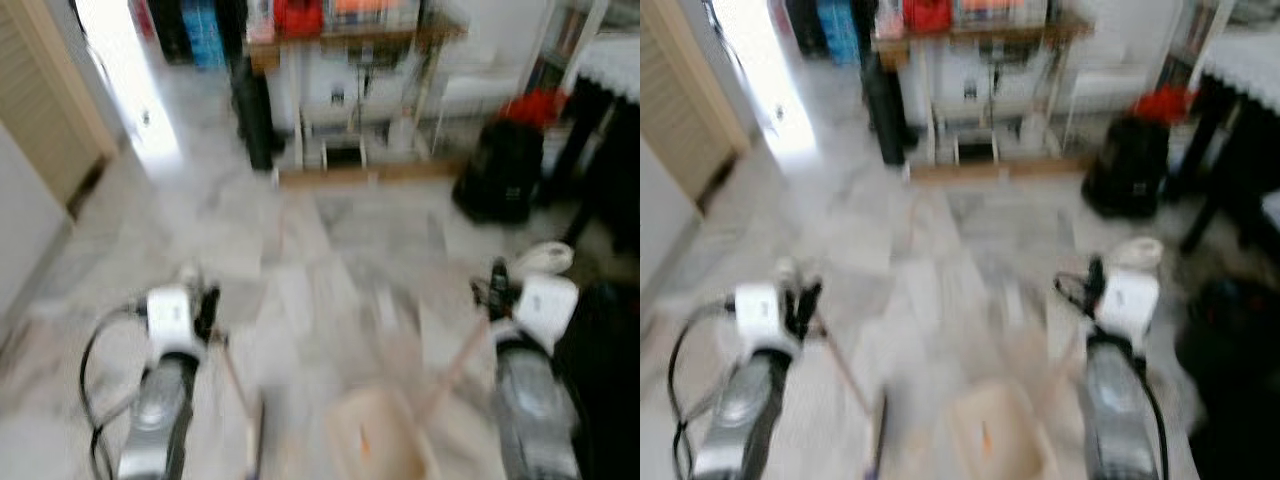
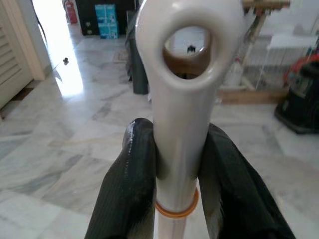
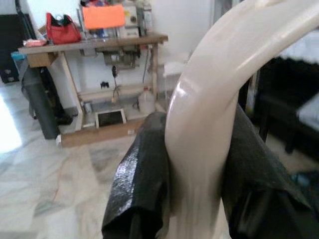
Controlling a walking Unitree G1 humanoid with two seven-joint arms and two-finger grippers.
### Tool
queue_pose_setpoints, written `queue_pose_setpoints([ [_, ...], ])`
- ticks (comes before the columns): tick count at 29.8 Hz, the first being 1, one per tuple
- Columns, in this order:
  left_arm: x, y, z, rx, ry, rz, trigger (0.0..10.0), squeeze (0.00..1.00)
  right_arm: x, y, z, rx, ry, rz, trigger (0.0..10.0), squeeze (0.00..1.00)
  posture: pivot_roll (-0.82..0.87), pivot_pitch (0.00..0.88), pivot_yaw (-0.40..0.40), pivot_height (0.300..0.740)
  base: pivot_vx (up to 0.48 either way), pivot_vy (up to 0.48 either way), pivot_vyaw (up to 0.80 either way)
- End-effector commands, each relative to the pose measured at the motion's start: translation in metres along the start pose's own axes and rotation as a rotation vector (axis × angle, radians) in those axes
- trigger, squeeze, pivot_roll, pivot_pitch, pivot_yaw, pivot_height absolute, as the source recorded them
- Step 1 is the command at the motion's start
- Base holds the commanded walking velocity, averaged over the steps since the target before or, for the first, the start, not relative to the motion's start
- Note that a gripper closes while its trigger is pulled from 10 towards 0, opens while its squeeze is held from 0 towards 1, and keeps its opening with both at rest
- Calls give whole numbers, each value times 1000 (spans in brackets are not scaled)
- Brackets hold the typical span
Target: Sweep floor
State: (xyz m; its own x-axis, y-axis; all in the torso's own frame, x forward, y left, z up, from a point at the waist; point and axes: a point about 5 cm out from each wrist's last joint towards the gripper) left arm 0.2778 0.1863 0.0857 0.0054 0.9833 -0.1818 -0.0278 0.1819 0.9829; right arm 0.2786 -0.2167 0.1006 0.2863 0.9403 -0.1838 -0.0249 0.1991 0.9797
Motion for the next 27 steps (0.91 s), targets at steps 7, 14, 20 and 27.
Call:
queue_pose_setpoints([
  [7,5,11,0,-49,8,20,10000,0,7,12,2,-55,11,44,10000,0,-63,0,27,740,380,0,0],
  [14,6,12,0,-50,5,23,10000,0,11,14,3,-60,27,48,10000,0,-62,0,28,740,382,0,-522],
  [20,5,12,0,-50,1,22,10000,0,11,15,3,-68,26,41,10000,0,-60,0,27,740,384,0,0],
  [27,5,12,0,-49,4,25,10000,0,9,14,2,-62,21,39,10000,0,-59,0,25,740,388,0,0],
])
Point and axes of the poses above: a point about 5 cm out from each wrist's last joint towards the gripper, its own z axis pointing out of the wrist towards the gripper, its own y axis along the axis of the wrist's last joint, x = y × z, and after that the axes turned 9 degrees about -z, right-handed
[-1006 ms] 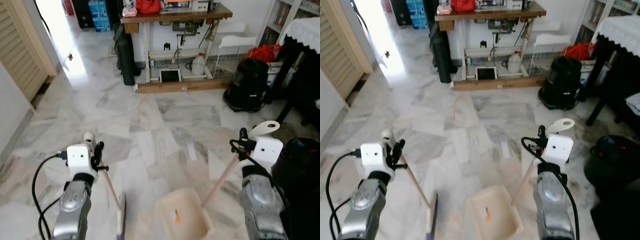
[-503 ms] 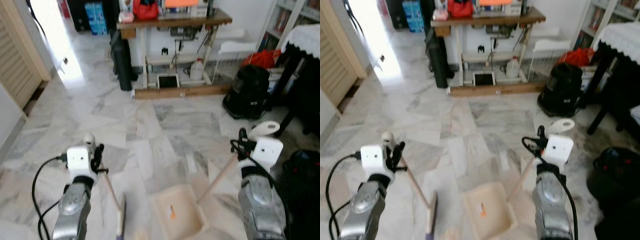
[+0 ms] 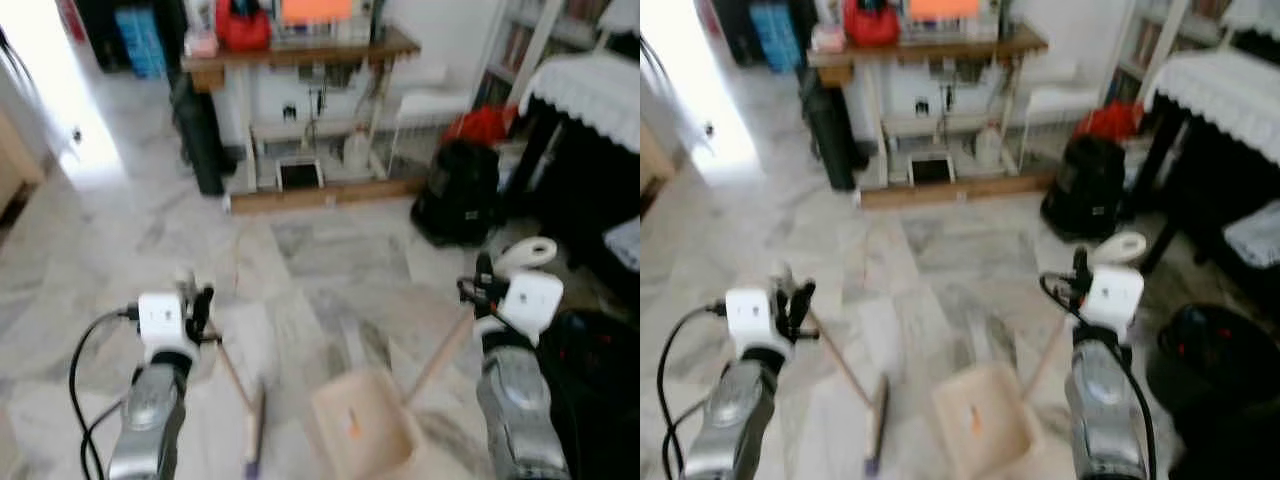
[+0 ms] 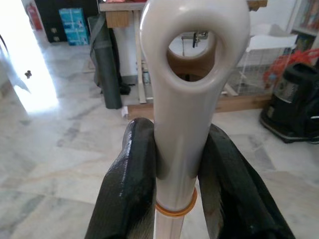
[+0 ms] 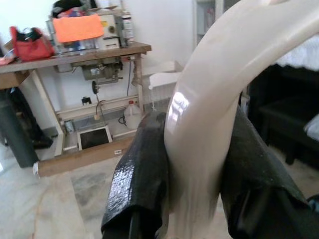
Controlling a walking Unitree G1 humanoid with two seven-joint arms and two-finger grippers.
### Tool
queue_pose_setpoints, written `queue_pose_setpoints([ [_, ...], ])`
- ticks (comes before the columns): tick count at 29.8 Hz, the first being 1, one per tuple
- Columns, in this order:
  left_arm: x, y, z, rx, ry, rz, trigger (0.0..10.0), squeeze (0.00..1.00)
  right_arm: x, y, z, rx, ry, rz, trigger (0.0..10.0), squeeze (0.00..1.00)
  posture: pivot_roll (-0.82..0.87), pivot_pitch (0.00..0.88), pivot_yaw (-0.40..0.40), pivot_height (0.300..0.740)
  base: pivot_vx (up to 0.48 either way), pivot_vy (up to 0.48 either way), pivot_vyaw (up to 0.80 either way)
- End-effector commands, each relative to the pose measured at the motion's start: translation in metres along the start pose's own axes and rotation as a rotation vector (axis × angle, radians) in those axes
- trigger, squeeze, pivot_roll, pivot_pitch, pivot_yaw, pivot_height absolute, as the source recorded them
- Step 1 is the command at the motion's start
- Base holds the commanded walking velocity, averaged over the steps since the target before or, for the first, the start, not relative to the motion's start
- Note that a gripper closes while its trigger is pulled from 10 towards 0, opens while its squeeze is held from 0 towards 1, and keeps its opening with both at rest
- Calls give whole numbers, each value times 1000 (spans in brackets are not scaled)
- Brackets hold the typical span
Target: Sweep floor
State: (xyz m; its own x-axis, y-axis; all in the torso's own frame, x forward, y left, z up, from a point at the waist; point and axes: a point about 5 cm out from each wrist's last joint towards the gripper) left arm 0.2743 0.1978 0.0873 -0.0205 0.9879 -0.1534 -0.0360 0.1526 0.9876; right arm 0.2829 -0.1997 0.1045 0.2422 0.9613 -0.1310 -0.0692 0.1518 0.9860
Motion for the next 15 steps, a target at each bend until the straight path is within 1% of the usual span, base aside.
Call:
queue_pose_setpoints([
  [1,-6,8,4,-41,-20,-5,10000,0,-8,7,3,-32,-22,-19,10000,0,-59,0,25,740,394,0,0],
  [15,-7,8,3,-38,-23,-7,10000,0,-7,8,3,-43,-23,-19,10000,0,-53,0,23,740,393,0,0],
])
Point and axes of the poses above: a point about 5 cm out from each wrist's last joint towards the gripper, its own z axis pointing out of the wrist towards the gripper, its own y axis along the axis of the wrist's last joint, x = y × z, and after that the axes turned 9 degrees about -z, right-handed
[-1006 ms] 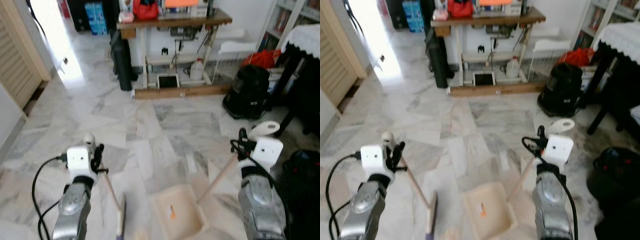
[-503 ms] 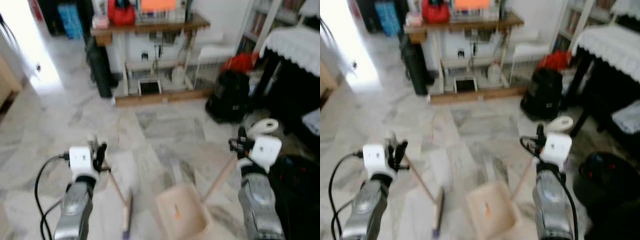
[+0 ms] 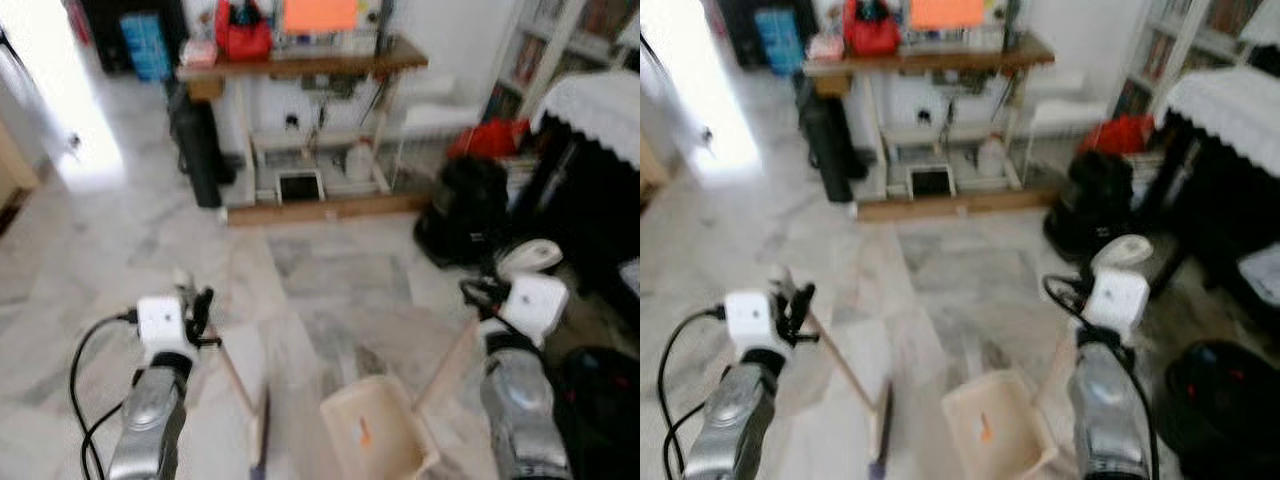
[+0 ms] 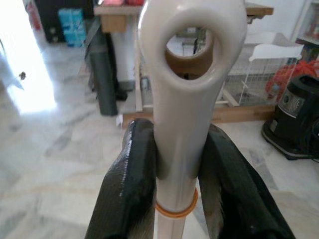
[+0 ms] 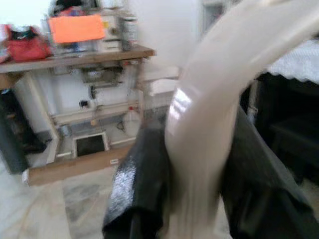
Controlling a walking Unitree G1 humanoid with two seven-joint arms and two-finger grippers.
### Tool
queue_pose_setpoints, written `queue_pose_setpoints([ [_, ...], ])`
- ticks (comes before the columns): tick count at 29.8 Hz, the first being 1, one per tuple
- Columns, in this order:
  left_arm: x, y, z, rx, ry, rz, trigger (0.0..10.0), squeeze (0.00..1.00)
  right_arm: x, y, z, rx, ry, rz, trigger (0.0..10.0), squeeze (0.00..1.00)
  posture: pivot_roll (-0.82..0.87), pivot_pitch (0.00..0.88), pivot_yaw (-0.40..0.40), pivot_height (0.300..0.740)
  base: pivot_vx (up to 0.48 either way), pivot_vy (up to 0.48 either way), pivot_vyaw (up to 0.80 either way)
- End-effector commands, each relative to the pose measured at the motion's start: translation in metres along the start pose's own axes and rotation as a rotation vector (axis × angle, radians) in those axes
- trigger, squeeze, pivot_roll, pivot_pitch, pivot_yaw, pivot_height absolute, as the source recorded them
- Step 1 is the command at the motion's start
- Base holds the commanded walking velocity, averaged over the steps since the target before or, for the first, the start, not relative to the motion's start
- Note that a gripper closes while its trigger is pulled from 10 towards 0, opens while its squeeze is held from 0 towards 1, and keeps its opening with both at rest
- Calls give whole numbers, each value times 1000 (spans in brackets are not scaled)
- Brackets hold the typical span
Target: Sweep floor
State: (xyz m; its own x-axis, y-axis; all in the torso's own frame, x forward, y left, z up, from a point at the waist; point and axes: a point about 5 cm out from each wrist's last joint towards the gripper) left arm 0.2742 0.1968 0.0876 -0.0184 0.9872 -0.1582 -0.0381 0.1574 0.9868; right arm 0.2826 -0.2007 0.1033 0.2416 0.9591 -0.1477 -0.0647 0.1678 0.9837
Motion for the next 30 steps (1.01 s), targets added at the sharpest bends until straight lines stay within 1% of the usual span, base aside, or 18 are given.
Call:
queue_pose_setpoints([
  [1,-6,8,4,-36,-21,-2,10000,0,-6,9,3,-44,-26,-2,10000,0,-54,0,23,740,394,0,0],
  [8,-4,8,4,-39,-17,-1,10000,0,-3,7,2,-33,-16,-1,10000,0,-50,0,19,740,393,0,0],
  [16,-6,8,4,-43,-17,-4,10000,0,-5,8,3,-35,-19,-3,10000,0,-49,0,17,740,394,0,0],
  [30,-9,7,4,-35,-29,-6,10000,0,-5,7,2,-27,-15,-2,10000,0,-56,0,17,740,396,0,0],
])
Point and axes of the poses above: a point about 5 cm out from each wrist's last joint towards the gripper, its own z axis pointing out of the wrist towards the gripper, its own y axis along the axis of the wrist's last joint, x = y × z, and after that the axes turned 9 degrees about -z, right-handed
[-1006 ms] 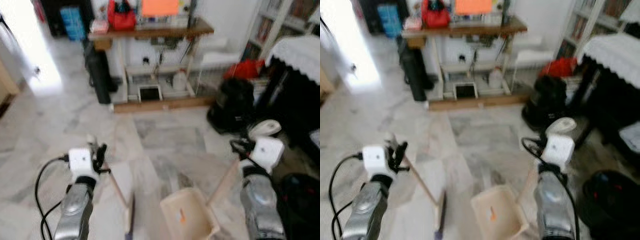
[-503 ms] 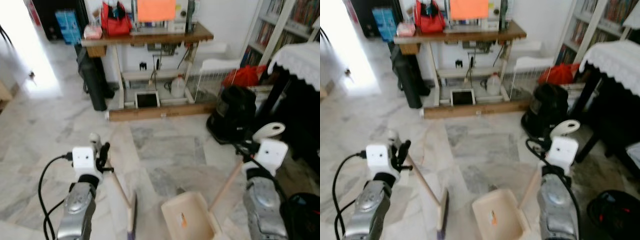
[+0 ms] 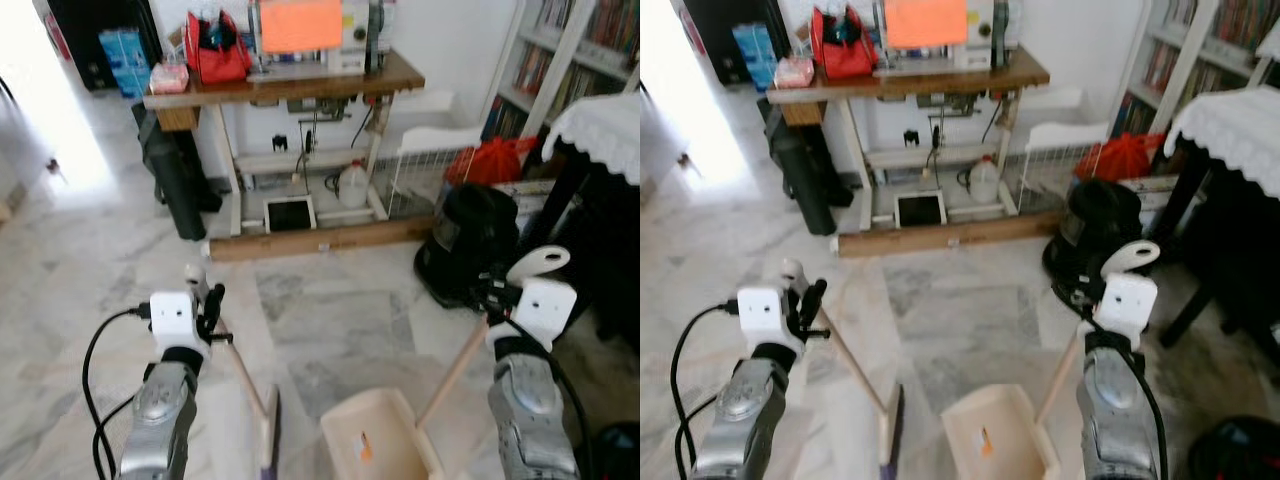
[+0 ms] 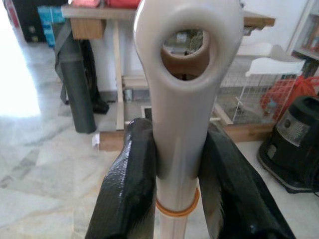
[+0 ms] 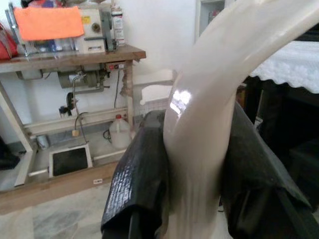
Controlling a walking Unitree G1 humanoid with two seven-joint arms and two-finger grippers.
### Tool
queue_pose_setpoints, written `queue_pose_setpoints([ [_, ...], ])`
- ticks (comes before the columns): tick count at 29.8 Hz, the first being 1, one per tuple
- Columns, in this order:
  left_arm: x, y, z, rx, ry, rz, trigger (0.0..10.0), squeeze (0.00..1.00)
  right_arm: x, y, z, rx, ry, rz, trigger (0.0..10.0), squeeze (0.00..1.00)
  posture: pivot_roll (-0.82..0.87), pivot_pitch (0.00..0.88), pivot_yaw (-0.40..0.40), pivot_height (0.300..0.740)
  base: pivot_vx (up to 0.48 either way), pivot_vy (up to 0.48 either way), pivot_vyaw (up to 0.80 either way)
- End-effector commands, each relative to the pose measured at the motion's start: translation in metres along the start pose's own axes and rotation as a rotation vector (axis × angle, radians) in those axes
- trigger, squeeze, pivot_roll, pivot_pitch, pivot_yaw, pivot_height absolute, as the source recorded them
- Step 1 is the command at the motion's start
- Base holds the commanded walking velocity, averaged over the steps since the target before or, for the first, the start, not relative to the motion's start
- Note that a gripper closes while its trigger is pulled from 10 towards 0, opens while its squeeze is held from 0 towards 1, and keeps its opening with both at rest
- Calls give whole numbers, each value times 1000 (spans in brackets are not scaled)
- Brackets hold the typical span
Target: Sweep floor
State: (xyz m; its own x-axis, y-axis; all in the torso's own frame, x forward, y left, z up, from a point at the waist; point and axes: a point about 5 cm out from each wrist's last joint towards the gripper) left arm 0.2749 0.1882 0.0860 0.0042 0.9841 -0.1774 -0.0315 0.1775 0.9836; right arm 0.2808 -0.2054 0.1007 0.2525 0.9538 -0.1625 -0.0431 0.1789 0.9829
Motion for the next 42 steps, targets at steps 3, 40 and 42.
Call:
queue_pose_setpoints([
  [3,0,10,4,-42,-5,15,10000,0,-1,10,3,-45,-7,14,10000,0,-55,0,17,740,393,0,0],
  [40,6,10,7,-35,28,64,10000,0,2,11,7,-42,1,14,10000,0,-53,0,16,740,27,-65,0],
  [42,5,10,6,-34,24,62,10000,0,3,11,6,-43,2,15,10000,0,-55,0,20,740,0,-428,0],
])
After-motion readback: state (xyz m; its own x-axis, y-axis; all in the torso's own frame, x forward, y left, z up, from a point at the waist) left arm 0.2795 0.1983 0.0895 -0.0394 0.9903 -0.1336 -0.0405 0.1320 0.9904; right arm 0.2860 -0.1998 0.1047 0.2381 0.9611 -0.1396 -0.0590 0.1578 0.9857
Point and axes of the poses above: a point about 5 cm out from each wrist's last joint towards the gripper, its own z axis pointing out of the wrist towards the gripper, its own y axis along the axis of the wrist's last joint, x = y × z, and after that the axes turned 9 degrees about -z, right-handed
